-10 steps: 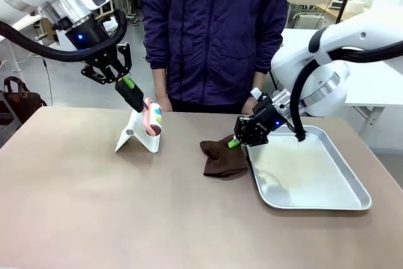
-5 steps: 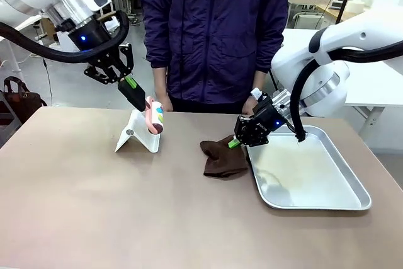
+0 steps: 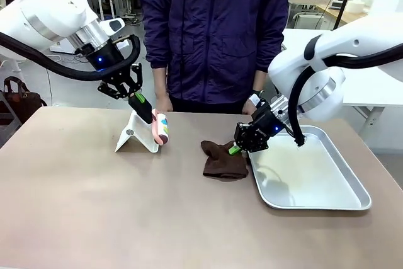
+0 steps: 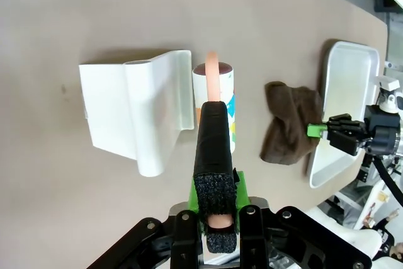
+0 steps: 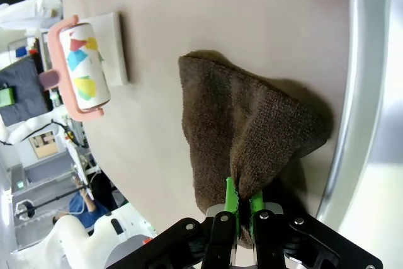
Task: Clean the surface of the table.
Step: Return the Lint Roller and towel to their original positions.
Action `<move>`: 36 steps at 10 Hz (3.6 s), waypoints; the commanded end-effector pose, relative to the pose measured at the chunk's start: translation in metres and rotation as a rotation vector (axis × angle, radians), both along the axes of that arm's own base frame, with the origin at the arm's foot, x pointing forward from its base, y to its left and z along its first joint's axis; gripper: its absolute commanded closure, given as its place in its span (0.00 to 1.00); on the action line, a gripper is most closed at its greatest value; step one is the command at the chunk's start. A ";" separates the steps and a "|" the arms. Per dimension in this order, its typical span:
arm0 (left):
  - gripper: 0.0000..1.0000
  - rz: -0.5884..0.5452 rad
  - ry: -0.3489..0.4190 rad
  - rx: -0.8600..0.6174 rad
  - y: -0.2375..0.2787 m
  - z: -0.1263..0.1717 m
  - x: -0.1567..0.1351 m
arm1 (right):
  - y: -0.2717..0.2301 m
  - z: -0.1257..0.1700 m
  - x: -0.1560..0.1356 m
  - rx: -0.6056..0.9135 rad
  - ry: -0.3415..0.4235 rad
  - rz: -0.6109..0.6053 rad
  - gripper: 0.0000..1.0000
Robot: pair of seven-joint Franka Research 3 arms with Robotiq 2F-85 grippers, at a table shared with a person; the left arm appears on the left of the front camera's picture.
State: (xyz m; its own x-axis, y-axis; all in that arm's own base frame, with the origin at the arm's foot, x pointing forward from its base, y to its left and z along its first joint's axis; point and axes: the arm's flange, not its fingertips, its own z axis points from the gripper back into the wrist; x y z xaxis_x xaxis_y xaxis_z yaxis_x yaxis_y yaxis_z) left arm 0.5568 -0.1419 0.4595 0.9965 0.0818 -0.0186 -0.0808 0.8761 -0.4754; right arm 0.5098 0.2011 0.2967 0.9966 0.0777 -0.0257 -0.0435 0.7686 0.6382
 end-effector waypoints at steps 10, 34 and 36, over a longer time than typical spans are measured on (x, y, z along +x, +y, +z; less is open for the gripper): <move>0.78 0.012 0.080 0.131 0.005 -0.010 0.038 | 0.008 -0.003 0.010 -0.040 0.028 -0.017 0.93; 0.00 -0.120 -0.250 -0.597 0.187 -0.028 -0.160 | -0.113 0.086 -0.065 0.462 0.024 0.157 0.00; 0.00 -0.183 -0.274 -0.792 0.222 -0.061 -0.148 | -0.157 0.091 -0.098 0.591 -0.041 0.092 0.00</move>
